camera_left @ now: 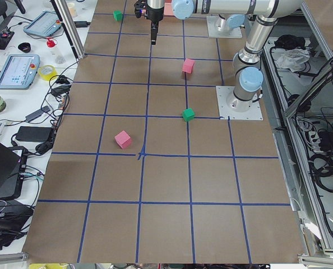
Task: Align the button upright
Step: 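Carry the button to the table center and set it on its side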
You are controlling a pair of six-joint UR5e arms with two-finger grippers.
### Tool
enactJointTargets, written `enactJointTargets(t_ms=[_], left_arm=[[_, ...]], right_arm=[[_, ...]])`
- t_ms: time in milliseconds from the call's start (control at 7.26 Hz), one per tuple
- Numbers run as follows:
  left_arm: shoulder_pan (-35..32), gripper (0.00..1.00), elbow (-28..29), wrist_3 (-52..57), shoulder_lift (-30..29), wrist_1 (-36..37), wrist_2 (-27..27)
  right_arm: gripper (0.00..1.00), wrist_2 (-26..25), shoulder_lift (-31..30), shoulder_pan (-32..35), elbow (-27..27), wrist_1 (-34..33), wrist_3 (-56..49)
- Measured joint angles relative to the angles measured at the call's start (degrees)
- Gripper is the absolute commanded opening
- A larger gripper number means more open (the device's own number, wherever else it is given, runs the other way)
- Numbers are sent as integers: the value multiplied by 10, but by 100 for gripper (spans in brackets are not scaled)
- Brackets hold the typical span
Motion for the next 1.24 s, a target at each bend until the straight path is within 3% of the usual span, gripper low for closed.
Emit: enactJointTargets(t_ms=[689, 1240], left_arm=[[0, 100, 0, 2, 0, 0, -1], [1, 100, -1, 8, 0, 0, 1]], right_arm=[[0, -7, 91, 94, 14, -130, 106], [0, -2, 141, 104, 36, -200, 127]])
